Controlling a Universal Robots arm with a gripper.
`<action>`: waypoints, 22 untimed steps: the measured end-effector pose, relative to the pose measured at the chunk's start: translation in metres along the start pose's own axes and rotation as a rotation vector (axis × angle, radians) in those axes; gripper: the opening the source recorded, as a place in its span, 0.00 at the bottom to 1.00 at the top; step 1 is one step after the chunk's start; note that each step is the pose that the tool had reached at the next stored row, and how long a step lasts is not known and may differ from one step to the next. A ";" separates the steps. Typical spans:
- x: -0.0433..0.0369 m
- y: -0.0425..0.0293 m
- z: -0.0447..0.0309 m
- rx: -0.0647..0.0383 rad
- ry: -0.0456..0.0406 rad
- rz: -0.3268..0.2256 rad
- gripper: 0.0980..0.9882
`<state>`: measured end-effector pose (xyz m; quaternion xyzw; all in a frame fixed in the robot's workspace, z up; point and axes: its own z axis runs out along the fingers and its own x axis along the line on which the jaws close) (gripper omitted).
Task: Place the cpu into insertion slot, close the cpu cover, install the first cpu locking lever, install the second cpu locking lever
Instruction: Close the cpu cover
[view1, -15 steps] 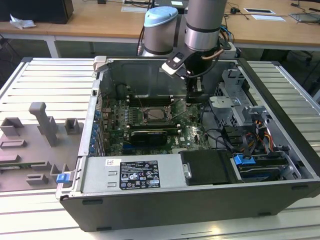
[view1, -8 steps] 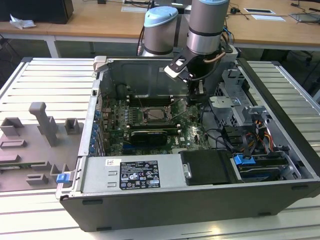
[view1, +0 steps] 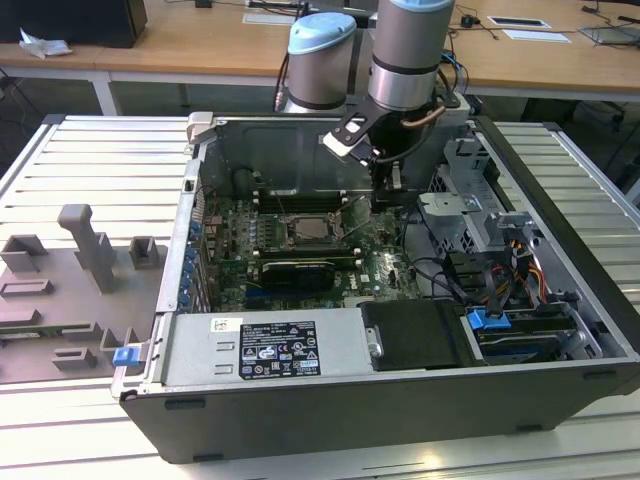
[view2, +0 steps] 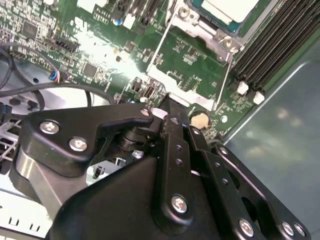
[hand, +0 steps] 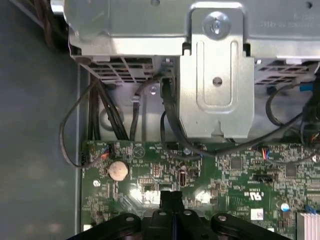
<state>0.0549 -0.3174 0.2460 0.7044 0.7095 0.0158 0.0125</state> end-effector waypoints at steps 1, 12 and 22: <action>0.0001 -0.0026 -0.0001 0.000 0.0001 0.000 0.01; 0.0002 -0.0198 -0.0008 0.000 0.0004 0.000 0.01; 0.0002 -0.0233 -0.0008 0.000 0.0009 0.000 0.01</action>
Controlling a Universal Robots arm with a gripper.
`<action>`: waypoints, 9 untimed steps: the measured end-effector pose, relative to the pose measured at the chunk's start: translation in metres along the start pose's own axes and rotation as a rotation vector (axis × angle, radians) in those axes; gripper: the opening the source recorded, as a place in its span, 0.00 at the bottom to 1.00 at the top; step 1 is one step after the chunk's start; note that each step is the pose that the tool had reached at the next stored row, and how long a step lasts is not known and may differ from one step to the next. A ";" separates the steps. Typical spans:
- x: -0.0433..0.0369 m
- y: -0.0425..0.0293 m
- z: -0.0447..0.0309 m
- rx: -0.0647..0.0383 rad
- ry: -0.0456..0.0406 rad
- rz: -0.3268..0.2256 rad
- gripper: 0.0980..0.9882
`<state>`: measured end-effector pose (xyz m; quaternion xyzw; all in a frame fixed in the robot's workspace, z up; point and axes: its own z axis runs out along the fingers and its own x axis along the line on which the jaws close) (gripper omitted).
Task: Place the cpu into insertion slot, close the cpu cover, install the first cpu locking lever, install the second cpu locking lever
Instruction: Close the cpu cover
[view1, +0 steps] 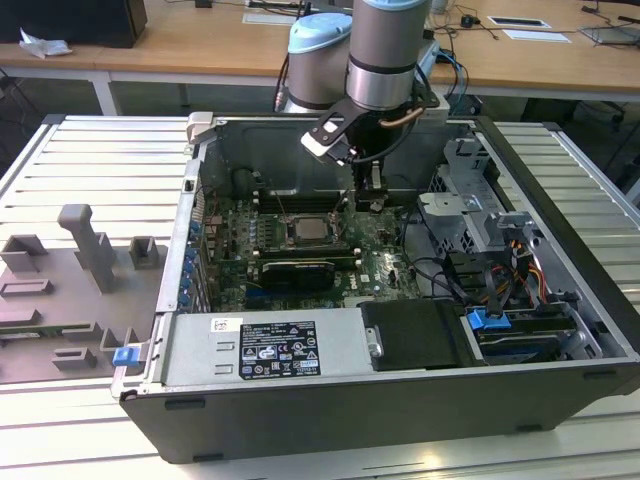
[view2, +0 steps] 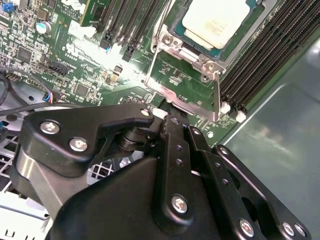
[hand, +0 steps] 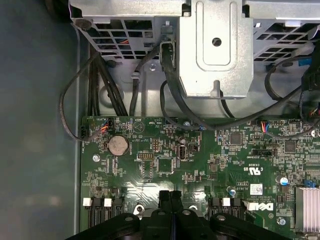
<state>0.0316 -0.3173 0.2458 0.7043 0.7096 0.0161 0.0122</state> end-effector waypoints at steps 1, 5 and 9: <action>0.0000 -0.0002 0.0001 0.000 -0.0002 0.000 0.01; 0.0000 -0.0019 0.0003 0.000 -0.0001 0.000 0.01; 0.0000 -0.0022 0.0003 0.000 -0.0001 0.000 0.01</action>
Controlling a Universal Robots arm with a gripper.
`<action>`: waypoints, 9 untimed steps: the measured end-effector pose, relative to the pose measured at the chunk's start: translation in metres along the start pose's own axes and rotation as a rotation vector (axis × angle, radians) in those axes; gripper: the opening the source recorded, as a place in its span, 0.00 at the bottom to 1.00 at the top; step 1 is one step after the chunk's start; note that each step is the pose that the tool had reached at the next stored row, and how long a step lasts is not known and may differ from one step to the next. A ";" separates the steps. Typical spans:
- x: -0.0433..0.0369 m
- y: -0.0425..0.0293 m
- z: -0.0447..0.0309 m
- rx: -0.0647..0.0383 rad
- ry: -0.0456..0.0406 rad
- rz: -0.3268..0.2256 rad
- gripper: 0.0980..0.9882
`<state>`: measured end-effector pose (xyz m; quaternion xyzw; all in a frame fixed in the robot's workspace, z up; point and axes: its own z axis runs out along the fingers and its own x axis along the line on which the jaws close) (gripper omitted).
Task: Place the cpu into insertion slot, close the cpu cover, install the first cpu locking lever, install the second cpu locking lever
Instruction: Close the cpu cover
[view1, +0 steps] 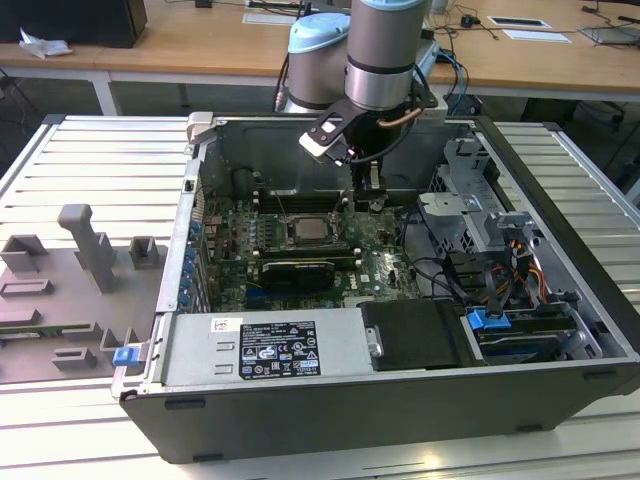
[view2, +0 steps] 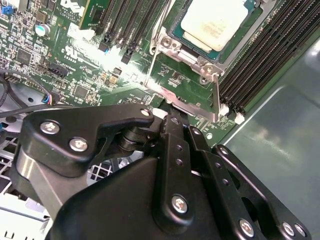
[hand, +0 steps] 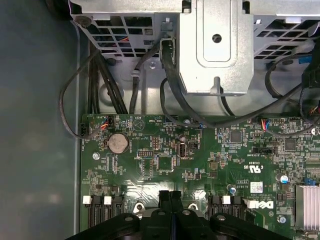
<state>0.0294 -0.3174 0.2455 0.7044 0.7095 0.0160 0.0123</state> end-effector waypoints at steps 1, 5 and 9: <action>0.0000 -0.0010 0.0000 0.000 0.0001 0.000 0.01; 0.0001 -0.0037 -0.0001 0.000 0.0000 0.000 0.01; 0.0001 -0.0071 -0.0003 0.000 0.0001 0.000 0.01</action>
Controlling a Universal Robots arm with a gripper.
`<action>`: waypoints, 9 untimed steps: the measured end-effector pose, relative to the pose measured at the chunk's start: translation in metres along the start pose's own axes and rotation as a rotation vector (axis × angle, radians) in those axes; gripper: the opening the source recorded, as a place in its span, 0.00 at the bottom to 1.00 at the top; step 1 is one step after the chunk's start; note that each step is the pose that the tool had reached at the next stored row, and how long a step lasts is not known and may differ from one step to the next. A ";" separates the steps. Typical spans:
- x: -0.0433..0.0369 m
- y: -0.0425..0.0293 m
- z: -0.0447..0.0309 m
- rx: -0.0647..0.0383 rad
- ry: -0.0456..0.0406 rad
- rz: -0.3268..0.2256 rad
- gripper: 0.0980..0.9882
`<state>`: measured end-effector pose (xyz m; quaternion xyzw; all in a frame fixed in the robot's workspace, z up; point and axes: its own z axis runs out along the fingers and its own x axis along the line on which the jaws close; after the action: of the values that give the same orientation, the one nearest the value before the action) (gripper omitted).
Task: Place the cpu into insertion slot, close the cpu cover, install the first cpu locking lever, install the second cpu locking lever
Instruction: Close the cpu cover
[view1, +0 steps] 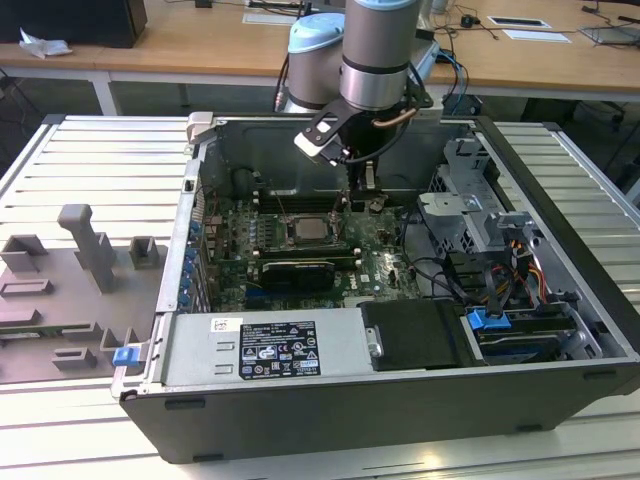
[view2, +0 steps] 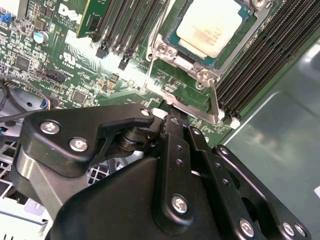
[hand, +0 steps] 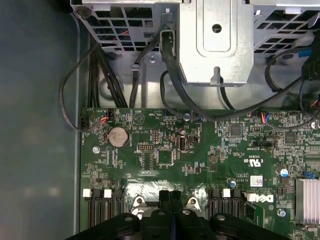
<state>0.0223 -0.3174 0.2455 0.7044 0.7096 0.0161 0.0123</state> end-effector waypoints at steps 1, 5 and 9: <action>0.0000 -0.0012 -0.0001 0.000 0.0000 0.000 0.01; 0.0001 -0.0084 -0.0003 0.000 0.0000 0.000 0.01; 0.0001 -0.0139 -0.0006 0.000 0.0000 0.000 0.01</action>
<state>0.0084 -0.3174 0.2455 0.7044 0.7095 0.0161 0.0123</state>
